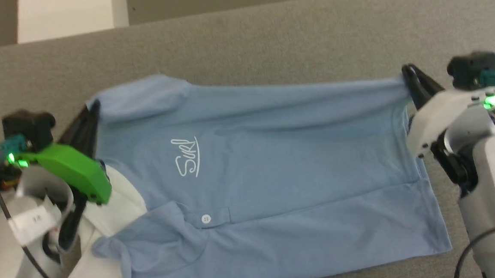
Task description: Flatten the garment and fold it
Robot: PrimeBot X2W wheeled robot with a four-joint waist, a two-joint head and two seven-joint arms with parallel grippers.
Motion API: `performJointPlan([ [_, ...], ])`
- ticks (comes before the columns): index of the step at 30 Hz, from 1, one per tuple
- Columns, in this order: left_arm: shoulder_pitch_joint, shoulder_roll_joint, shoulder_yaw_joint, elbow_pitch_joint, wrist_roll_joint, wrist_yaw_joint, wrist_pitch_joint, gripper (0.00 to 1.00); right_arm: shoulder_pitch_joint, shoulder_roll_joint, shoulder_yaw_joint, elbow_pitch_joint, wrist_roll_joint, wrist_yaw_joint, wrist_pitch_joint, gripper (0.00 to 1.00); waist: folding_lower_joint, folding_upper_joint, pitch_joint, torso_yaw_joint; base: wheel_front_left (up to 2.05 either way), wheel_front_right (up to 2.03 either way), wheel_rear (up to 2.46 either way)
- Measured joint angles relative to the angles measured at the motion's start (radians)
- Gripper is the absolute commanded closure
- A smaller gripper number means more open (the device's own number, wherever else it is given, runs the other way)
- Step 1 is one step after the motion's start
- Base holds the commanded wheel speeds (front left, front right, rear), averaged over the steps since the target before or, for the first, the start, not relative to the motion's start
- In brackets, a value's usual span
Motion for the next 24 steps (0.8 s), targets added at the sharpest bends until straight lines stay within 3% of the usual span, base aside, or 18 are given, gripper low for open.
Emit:
performJointPlan([
  [9, 0.314, 0.002, 0.039, -0.205, -0.109, 0.087, 0.001, 1.0, 0.194, -0.047, -0.03, -0.094, 0.037, 0.0, 0.015, 1.0, 0.0, 0.0, -0.101, 0.065, 0.0, 0.0, 0.0],
  [16, 0.527, -0.014, 0.028, -0.286, -0.19, 0.118, 0.006, 1.0, 0.315, -0.079, -0.052, -0.119, 0.046, 0.0, 0.111, 1.0, 0.0, 0.0, -0.131, 0.12, 0.0, 0.0, 0.0],
  [24, 0.615, -0.049, -0.016, -0.242, -0.233, 0.113, 0.016, 1.0, 0.401, -0.105, -0.03, -0.113, 0.033, 0.0, 0.272, 1.0, 0.0, 0.0, -0.132, 0.147, 0.0, 0.0, 0.0],
])
